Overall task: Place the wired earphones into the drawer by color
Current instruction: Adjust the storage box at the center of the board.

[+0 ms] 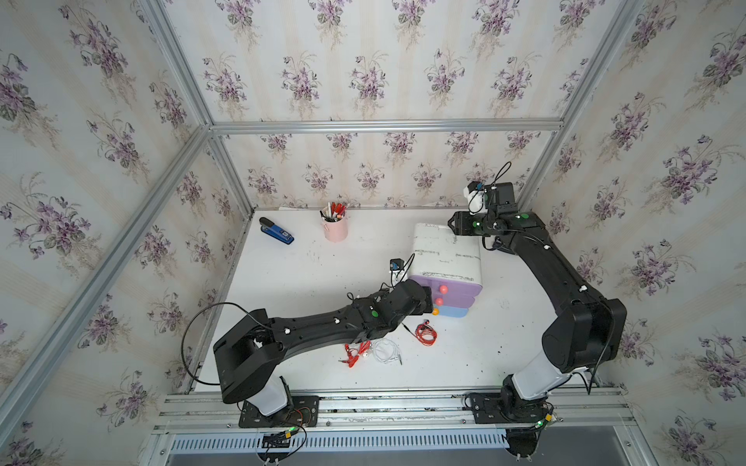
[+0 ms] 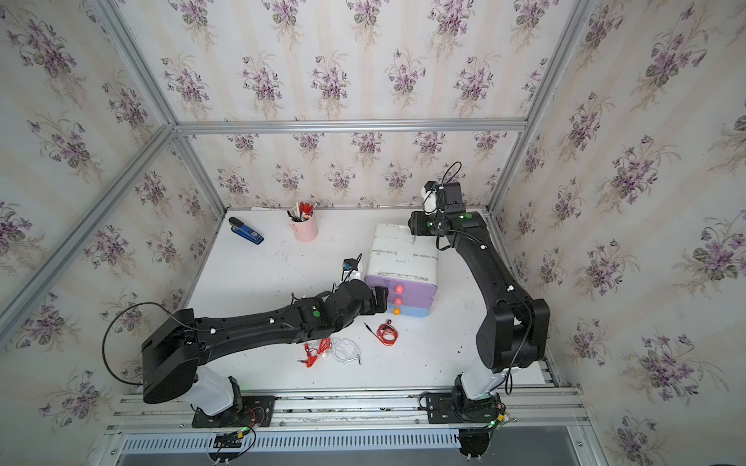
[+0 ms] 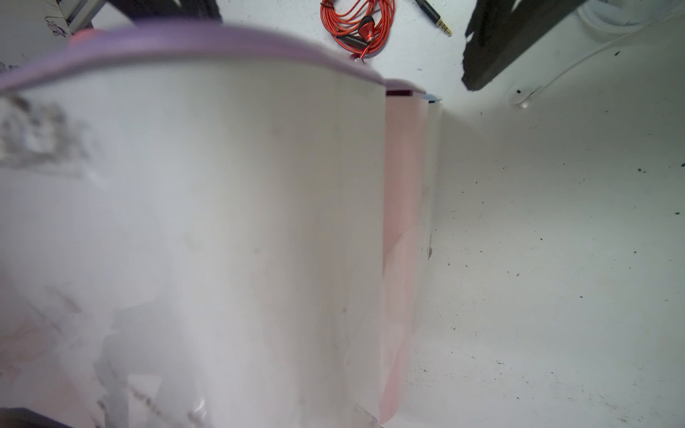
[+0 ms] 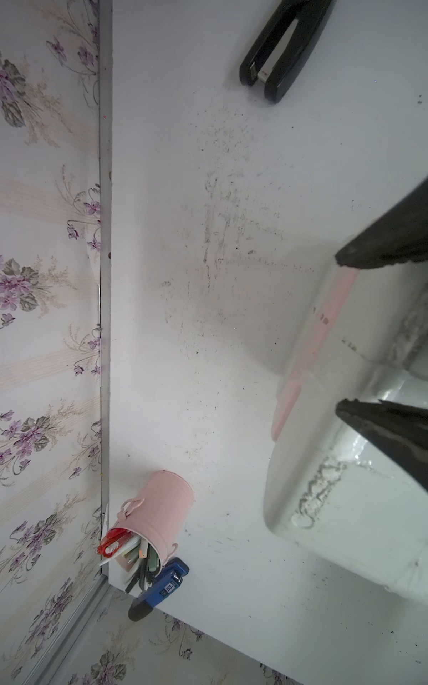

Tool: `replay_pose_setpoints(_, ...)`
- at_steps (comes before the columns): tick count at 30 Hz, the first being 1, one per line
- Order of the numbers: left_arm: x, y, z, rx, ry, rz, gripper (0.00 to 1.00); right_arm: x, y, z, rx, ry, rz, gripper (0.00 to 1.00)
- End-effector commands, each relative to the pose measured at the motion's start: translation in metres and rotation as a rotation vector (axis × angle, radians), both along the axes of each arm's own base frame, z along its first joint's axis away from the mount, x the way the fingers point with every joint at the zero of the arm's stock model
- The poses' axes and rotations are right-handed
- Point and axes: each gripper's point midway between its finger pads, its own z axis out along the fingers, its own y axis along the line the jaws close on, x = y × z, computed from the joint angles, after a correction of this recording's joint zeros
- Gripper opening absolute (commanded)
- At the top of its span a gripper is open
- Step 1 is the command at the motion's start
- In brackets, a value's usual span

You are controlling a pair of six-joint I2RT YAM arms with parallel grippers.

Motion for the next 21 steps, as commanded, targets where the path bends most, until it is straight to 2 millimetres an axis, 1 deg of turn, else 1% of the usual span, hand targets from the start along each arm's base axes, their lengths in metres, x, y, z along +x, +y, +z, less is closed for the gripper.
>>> replay_pose_setpoints(1, 0.008, 0.002, 0.006, -0.022, -0.006, 0.006, 1.0, -0.011, 0.0, -0.008, 0.008, 0.055, -0.001, 0.6)
replay_pose_setpoints(7, 0.014, 0.002, 0.003, -0.03, 0.007, -0.01, 1.0, -0.016, 0.0, -0.005, 0.013, 0.052, 0.0, 0.6)
replay_pose_setpoints(11, 0.009, -0.002, -0.002, -0.052, 0.034, -0.043, 1.0, -0.018, 0.0, -0.009, 0.014, 0.061, 0.001, 0.6)
replay_pose_setpoints(16, -0.01, 0.004, -0.015, -0.116, 0.079, -0.049, 1.0, -0.018, -0.001, -0.011, 0.007, 0.063, -0.005, 0.6)
replay_pose_setpoints(19, -0.022, -0.003, -0.015, -0.183, 0.073, -0.087, 1.0, -0.017, -0.002, -0.011, 0.005, 0.059, -0.006, 0.6)
replay_pose_setpoints(21, -0.03, -0.011, -0.008, -0.254, 0.028, -0.121, 1.0, -0.017, -0.002, -0.013, 0.003, 0.062, -0.005, 0.6)
